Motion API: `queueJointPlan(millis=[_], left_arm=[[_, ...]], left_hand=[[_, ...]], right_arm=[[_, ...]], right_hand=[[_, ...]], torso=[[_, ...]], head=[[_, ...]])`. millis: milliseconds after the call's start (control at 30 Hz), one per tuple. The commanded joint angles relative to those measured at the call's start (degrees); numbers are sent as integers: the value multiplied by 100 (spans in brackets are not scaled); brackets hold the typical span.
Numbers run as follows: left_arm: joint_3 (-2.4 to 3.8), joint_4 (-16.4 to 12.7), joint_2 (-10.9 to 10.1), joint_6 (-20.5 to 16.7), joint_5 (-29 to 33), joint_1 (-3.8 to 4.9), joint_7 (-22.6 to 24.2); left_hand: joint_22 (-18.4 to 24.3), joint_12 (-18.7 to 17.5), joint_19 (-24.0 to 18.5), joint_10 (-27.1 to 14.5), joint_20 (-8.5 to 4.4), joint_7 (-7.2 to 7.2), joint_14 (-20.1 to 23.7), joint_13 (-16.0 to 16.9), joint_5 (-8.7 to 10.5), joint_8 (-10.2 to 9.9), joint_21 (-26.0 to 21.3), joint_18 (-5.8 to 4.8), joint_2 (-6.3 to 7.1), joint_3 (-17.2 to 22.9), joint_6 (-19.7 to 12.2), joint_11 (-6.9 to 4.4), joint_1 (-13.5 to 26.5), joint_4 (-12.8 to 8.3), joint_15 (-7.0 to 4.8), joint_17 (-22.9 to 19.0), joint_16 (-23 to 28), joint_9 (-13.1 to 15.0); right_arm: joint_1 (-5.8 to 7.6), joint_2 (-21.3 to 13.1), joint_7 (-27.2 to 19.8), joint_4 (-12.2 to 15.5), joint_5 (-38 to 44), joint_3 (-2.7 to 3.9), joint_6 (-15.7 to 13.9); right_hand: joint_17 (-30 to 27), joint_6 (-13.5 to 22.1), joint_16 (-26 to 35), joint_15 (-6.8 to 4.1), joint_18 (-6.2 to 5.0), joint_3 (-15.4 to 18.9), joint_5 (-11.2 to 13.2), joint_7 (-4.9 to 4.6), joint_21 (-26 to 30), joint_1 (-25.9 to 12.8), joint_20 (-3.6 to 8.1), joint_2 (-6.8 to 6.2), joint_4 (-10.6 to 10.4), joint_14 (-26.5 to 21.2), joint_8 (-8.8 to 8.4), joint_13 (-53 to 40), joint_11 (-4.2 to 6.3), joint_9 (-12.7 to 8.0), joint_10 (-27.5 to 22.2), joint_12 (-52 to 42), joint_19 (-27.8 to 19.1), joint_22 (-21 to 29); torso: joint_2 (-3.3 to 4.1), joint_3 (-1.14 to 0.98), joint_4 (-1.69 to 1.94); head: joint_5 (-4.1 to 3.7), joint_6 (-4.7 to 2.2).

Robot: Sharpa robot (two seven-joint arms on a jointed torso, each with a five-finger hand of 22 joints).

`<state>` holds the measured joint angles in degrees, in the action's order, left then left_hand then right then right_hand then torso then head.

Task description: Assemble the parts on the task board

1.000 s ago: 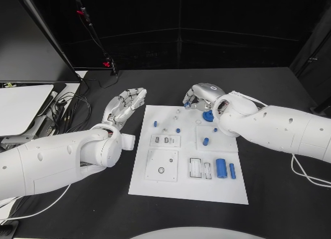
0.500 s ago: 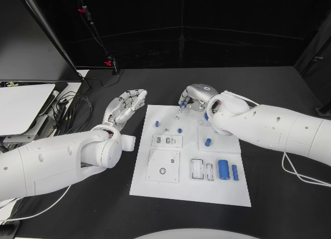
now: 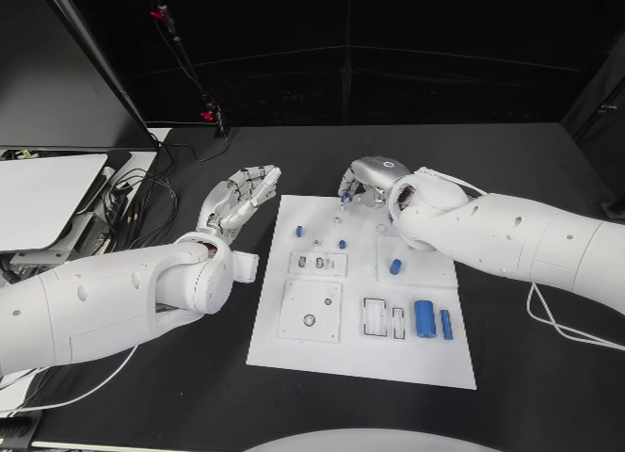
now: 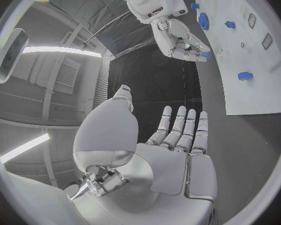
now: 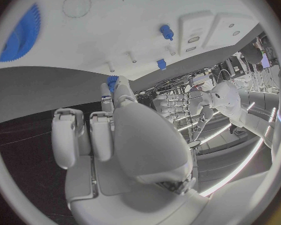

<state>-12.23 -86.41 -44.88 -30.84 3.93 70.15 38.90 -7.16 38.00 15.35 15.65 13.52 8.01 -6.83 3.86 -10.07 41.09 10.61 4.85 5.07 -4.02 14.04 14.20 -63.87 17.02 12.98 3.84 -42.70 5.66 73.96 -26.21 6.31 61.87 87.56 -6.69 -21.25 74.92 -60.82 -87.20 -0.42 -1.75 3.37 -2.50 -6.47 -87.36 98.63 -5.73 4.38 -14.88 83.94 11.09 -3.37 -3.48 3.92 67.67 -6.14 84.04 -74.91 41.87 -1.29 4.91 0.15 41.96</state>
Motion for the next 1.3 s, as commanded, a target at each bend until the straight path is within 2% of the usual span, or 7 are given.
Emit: queueJointPlan(millis=[33, 133, 200, 433, 1000, 1300], left_arm=[[6, 7, 7, 56, -14, 10, 2014], [6, 21, 17, 54, -14, 10, 2012], [6, 25, 20, 53, -14, 10, 2013], [6, 30, 23, 52, -14, 10, 2012], [6, 51, 33, 54, -14, 10, 2010], [6, 73, 42, 62, -14, 10, 2003]], left_hand=[[-7, 20, -44, -6, 15, 891, 8, -8, -35, 30, 25, -51, -65, 30, -21, 44, 15, 3, 42, -6, -35, -9], [-8, 22, -44, -6, 16, 891, 8, -8, -42, 31, 27, -51, -72, 34, -20, 45, 13, 3, 44, -6, -37, -12], [-7, 23, -47, -6, 17, 891, 9, -8, -44, 32, 26, -51, -74, 35, -20, 45, 12, 3, 44, -6, -38, -12], [-7, 23, -47, -6, 17, 891, 9, -8, -44, 32, 26, -51, -74, 35, -20, 45, 12, 3, 44, -6, -38, -12], [-8, 26, -49, -6, 18, 892, 9, -8, -57, 34, 28, -52, -88, 42, -20, 47, 8, 2, 46, -6, -41, -17], [-11, 32, -50, -6, 20, 893, 10, -8, -71, 39, 34, -52, -110, 52, -20, 48, 4, 1, 48, -7, -47, -24]], right_arm=[[10, 35, 86, -51, 86, 4, 159], [9, 51, 97, -93, 100, 4, 183], [8, 63, 95, -119, 105, 4, 187], [7, 117, 103, -189, 111, 3, 250], [-38, 231, 61, -321, 45, 3, 384], [-69, 294, 39, -367, 38, 3, 350]], right_hand=[[345, -30, 16, 12, 5, -15, -26, 2, 19, 59, -22, -19, -14, 401, -18, -4, -17, 5, 13, 34, 166, -841], [344, -31, 17, 13, 5, -19, -26, 1, 20, 60, -22, -18, -17, 401, -22, -4, -19, 4, 12, 41, 164, -838], [343, -32, 17, 13, 4, -19, -26, 1, 21, 60, -22, -17, -18, 401, -23, -5, -19, 4, 12, 43, 163, -837], [342, -32, 17, 13, 4, -20, -26, 1, 21, 58, -23, -18, -21, 400, -25, -5, -19, 4, 12, 46, 163, -836], [335, -31, 19, 13, 3, -21, -26, 2, 23, 55, -23, -20, -29, 399, -32, -5, -19, 3, 11, 57, 161, -833], [337, -31, 19, 14, 4, -22, -26, 1, 23, 53, -23, -21, -33, 399, -37, -6, -19, 3, 12, 63, 162, -835]], torso=[[-4, 13, -17], [-1, 6, 1], [-4, 9, 2], [-9, 17, -10], [-10, 23, -18], [-8, 24, -20]], head=[[19, 24], [-8, 41], [-10, 50], [44, 80], [64, 119], [67, 128]])
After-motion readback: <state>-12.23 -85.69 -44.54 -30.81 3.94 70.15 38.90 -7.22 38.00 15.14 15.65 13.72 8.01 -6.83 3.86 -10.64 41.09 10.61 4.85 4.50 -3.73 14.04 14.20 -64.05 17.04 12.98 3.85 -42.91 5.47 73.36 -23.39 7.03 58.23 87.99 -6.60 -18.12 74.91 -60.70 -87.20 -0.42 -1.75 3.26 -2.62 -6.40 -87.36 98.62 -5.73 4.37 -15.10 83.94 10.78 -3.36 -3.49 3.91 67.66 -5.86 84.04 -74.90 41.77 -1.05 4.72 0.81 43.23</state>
